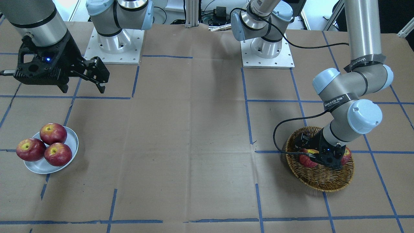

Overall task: Transfer apple from basket to plate
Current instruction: 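Lower the left gripper onto the red apple in the basket and grasp it, then lift the apple with the left gripper and carry it toward the table center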

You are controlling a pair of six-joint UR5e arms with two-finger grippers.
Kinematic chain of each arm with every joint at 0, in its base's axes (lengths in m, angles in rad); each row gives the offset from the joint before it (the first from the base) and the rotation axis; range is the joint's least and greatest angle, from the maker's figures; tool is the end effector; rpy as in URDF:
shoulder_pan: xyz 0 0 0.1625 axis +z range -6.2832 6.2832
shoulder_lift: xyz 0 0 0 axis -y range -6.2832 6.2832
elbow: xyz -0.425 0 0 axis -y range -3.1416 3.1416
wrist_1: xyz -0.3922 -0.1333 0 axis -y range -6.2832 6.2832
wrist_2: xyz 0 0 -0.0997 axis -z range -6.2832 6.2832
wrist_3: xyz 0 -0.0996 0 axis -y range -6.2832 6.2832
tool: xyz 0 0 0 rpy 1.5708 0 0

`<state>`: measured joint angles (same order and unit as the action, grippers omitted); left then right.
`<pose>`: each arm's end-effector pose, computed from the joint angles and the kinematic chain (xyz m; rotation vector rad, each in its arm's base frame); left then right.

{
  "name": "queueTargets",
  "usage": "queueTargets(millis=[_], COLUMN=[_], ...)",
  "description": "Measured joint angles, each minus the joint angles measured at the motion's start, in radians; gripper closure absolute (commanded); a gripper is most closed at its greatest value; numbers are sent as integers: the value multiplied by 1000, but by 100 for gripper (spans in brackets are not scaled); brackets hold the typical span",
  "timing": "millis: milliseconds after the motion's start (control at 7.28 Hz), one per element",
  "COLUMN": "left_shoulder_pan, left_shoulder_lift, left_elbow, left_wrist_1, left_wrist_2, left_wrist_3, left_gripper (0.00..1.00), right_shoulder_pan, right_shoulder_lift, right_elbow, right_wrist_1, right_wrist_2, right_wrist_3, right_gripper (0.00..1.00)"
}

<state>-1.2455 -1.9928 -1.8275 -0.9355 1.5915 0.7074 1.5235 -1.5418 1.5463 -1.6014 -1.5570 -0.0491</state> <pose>0.0593 -0.5864 0.2002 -0.5964 -3.0800 -0.0753 0.1106 -0.5126 0.4886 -0.0031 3.1288 -0.0418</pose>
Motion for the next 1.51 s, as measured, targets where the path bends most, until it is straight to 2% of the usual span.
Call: queueTargets(millis=[412, 824, 1237, 1511], left_shoulder_pan=[-6, -108, -344, -514], left_shoulder_lift=[-4, 95, 182, 161], left_elbow=[-1, 6, 23, 67], left_wrist_1=[21, -38, -161, -176], left_wrist_2=[2, 46, 68, 48], left_wrist_3=[-11, -162, -553, -845], left_gripper=[49, 50, 50, 50], right_shoulder_pan=[-2, -2, -1, 0], right_shoulder_lift=[0, -1, 0, -1], right_elbow=[0, 1, 1, 2], right_wrist_1=[0, 0, 0, 0], right_wrist_2=[0, 0, 0, 0], right_wrist_3=[0, 0, 0, 0], right_gripper=[0, 0, 0, 0])
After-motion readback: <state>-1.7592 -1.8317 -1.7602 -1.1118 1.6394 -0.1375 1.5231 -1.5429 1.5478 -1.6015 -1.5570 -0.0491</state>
